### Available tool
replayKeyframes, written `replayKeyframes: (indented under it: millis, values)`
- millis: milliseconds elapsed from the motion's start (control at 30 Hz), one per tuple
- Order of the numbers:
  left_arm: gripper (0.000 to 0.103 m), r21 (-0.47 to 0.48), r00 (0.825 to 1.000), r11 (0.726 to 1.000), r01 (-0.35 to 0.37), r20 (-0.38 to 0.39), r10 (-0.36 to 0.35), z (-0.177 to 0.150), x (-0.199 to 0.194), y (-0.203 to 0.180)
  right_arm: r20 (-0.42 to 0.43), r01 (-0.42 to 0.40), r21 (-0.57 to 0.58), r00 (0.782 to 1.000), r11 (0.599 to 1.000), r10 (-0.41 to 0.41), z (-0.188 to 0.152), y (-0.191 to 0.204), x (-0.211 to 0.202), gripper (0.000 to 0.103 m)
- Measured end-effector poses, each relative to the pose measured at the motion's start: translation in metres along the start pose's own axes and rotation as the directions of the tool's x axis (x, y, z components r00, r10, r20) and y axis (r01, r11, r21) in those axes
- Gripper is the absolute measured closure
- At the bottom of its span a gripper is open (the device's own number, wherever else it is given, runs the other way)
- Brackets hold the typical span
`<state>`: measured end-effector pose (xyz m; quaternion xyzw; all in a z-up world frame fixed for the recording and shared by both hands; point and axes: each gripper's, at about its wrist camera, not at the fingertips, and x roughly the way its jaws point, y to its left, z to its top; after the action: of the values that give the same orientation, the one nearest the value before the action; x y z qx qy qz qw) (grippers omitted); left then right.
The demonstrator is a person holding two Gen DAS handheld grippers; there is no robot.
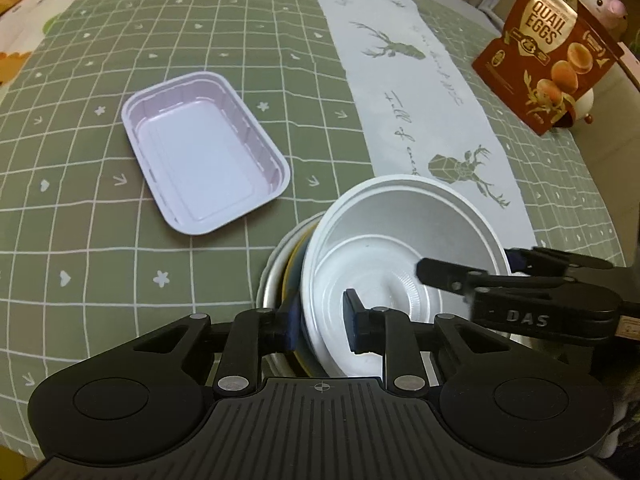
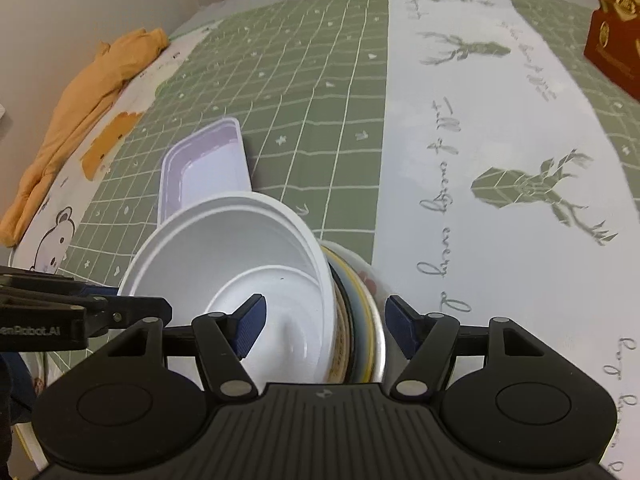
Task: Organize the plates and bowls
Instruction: 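Open the right gripper and release the bowl stack, then move the right gripper to the red-and-lavender tray rim and close it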
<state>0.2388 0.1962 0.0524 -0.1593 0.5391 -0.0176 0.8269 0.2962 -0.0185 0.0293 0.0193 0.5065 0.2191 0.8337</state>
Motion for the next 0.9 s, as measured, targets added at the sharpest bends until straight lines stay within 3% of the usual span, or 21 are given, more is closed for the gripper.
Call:
replayKeyframes:
  millis: [267,500,900]
  values:
    - [0.078,0.043,0.998,0.999,-0.028,0.052,0.026,-0.011,-0.017,-0.011,0.049,0.102,0.032,0.993,0.994,-0.104,-0.015,-0.025,-0.011,0.034]
    - [0.078,0.053,0.998,0.998,-0.036,0.052,0.033,-0.015,-0.019,-0.017,0.035,0.085,0.066,0.996,0.994,-0.087,-0.028,-0.032,-0.009,0.031]
    - [0.078,0.018,0.997,1.0,-0.021,0.071,0.02,-0.019,-0.025,-0.009,0.104,0.126,-0.032,0.987,0.991,-0.123,-0.037,-0.009,-0.029,0.031]
